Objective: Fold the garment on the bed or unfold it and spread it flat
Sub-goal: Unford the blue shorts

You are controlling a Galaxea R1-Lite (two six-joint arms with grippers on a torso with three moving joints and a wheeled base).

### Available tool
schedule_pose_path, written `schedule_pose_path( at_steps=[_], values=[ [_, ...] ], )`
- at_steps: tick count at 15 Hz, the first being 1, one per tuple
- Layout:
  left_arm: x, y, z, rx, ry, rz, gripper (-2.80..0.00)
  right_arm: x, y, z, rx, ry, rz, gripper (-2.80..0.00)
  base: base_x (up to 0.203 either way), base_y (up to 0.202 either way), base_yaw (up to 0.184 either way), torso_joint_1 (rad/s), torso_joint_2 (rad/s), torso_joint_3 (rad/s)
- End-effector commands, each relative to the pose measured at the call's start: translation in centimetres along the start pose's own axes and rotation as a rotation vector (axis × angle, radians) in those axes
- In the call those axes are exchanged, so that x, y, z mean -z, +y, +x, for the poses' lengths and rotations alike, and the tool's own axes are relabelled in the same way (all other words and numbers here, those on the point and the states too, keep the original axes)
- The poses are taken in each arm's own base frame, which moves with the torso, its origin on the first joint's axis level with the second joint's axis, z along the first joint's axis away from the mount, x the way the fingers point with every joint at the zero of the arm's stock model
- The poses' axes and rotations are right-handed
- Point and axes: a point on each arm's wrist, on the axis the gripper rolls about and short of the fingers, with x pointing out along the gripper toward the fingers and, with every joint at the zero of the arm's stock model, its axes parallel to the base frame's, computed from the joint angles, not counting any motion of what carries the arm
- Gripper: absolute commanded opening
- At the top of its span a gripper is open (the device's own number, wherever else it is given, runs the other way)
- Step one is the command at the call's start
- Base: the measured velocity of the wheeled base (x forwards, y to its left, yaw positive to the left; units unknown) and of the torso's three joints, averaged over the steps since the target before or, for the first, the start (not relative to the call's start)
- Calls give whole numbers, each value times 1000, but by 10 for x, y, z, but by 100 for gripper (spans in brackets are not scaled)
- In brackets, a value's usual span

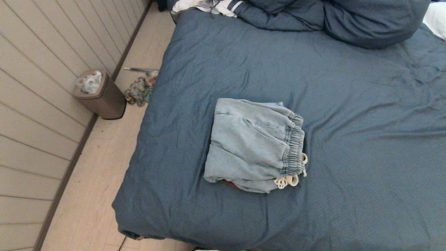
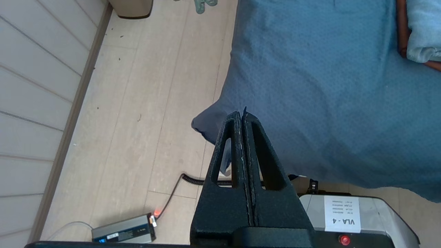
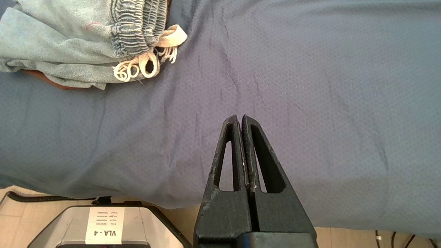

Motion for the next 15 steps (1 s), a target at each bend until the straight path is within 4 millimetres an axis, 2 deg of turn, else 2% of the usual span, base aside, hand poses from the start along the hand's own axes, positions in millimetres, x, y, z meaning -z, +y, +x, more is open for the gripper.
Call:
schedule_pose_path(
  at_steps=[1, 4, 5, 7, 9, 10, 12, 13, 15],
  values=[
    [0, 0, 0, 0, 1, -1, -280, 0, 0, -1, -3, -13, -6, -280, 0, 0, 0, 0, 0, 0],
    [0, 0, 0, 0, 1, -1, -280, -3, 0, -2, -2, 29, -14, -280, 0, 0, 0, 0, 0, 0],
    [0, 0, 0, 0, 2, -1, -280, -14, 0, -4, -6, 50, -15, -280, 0, 0, 0, 0, 0, 0],
    [0, 0, 0, 0, 3, -1, -280, -57, 2, -10, -31, 79, -4, -280, 0, 0, 0, 0, 0, 0],
    [0, 0, 0, 0, 2, 2, -280, -104, 3, 0, -64, 126, 47, -280, 0, 0, 0, 0, 0, 0],
    [0, 0, 0, -2, 3, 3, -280, -130, 4, 8, -80, 137, 75, -280, 0, 0, 0, 0, 0, 0],
    [-3, 0, -1, -5, -8, 7, -280, -168, 6, 37, -100, 189, 111, -280, 0, 0, 0, 0, 0, 0],
    [-14, 0, -4, -10, -29, 6, -280, -182, 7, 58, -103, 233, 130, -280, 0, 0, 0, 0, 0, 0],
    [-58, 0, -8, -9, -63, -23, -280, -198, 8, 102, -94, 327, 187, -280, 0, 0, 0, 0, 0, 0]
  ],
)
